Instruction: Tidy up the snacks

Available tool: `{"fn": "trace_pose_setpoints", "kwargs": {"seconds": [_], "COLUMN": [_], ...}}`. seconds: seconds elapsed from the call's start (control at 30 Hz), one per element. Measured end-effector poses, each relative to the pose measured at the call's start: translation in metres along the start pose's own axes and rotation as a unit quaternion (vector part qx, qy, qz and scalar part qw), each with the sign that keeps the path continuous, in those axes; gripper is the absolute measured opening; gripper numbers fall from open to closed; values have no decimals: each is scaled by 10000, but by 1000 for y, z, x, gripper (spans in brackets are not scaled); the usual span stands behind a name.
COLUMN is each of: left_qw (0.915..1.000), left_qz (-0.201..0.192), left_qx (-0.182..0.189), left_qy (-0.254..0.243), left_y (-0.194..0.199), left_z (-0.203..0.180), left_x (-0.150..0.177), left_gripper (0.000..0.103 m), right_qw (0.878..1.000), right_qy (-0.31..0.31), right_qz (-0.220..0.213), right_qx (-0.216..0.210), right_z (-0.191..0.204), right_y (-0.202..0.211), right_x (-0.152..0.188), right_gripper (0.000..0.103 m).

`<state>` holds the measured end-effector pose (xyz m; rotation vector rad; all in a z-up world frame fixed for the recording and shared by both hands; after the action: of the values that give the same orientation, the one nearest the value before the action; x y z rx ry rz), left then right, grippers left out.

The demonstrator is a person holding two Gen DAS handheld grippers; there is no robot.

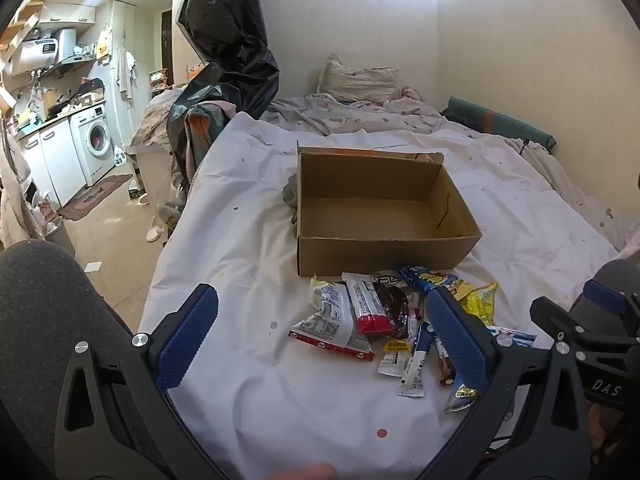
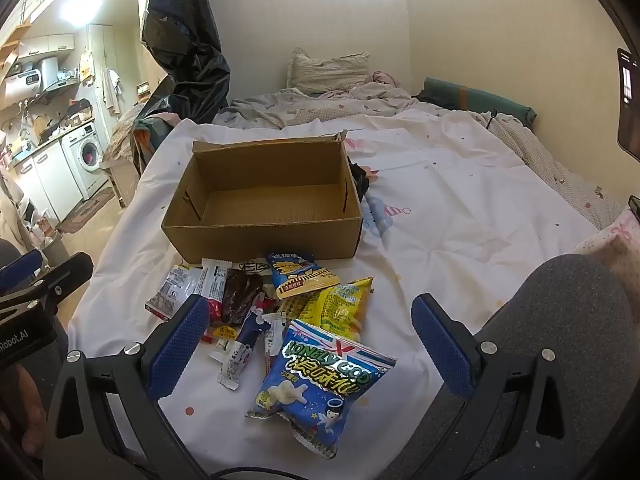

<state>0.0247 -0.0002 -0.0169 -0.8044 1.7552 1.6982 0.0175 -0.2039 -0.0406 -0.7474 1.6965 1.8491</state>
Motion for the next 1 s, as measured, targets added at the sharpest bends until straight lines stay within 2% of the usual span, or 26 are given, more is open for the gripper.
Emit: {"fn": "trace_pose_setpoints", "kwargs": {"seconds": [0.23, 1.0], "left_qw": [9999, 10000], "left_qz": [-69, 25], "left_qx": [-99, -92], "left_qy": [-79, -23], "left_y": [2, 0], "left_z": [0, 0], "left_x": [-2, 0], "left_gripper": [103, 103], "right_qw": [10000, 10000], "right_qy": [14, 24], "right_qz": [-23, -10], "right_qx": [20, 23], "right_z": [0, 1], "right_y": [0, -1], "right_x": [0, 0], "right_gripper": [103, 103]}}
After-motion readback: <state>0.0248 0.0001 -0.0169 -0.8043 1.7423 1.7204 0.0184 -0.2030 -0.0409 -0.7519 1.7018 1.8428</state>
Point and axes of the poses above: each gripper's, at about its wrist camera, not at the fingertips, and y roughly against the way its jaws point, z to its left, x to its underside, the point moved 3 cm from there along -y, roughly the way its jaws point, and after that the axes turned 8 degrees about z, right-handed, at the moved point
